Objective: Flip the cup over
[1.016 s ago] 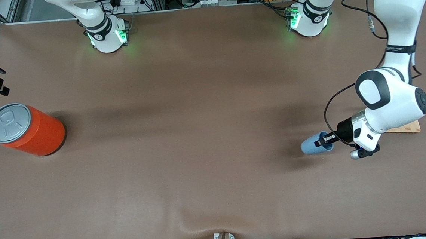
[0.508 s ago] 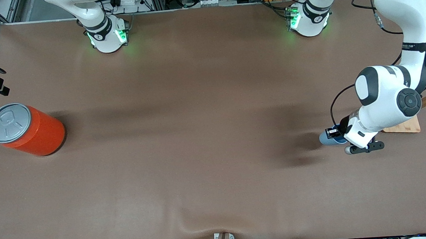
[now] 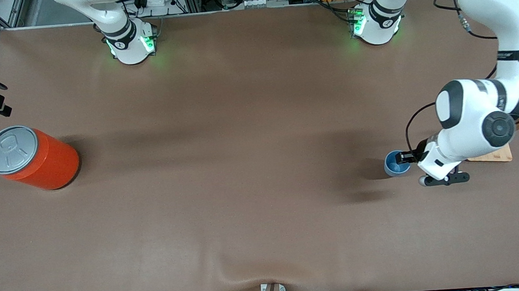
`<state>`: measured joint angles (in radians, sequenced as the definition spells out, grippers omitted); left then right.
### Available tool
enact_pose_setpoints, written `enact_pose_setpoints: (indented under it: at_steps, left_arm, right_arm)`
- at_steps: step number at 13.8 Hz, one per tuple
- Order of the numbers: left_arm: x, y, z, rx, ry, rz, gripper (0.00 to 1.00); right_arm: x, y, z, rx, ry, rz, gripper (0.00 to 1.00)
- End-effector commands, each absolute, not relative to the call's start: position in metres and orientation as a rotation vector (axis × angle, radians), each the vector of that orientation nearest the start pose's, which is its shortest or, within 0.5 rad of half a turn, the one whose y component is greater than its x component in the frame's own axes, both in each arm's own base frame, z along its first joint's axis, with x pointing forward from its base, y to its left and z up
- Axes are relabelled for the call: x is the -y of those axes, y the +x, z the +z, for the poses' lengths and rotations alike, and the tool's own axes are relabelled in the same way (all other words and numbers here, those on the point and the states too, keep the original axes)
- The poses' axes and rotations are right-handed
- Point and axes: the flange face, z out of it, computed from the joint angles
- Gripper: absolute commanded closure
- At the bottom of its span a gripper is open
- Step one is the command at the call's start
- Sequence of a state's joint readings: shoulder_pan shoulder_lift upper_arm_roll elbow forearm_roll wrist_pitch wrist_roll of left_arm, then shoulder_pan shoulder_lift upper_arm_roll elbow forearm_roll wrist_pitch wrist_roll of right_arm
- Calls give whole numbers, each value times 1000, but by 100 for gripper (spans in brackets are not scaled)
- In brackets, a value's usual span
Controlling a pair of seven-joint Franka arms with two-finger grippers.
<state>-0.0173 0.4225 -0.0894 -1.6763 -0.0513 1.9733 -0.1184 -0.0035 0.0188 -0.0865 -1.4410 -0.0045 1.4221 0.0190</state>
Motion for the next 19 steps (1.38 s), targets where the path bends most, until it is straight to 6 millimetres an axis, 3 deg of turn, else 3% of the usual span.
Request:
enact_pose_setpoints:
  at_steps: [1,4,10,16,19]
  left_arm:
    - [60,661,432,80,-3174,214,0]
    - [19,657,498,156,-3181,102,0]
    - [24,607,582,163,-3140,72,0]
    - [34,547,625,173,-3125,-2,0]
    - [34,524,632,171,-3116,-10,0]
  right_arm:
    - [45,538,668,-193,-3153,56,0]
    - [46,537,668,-195,-3153,56,0]
    - [39,538,667,-178,-3153,61,0]
    - [40,538,667,-180,-3153,59,0]
    - [42,538,667,-188,-3154,59,0]
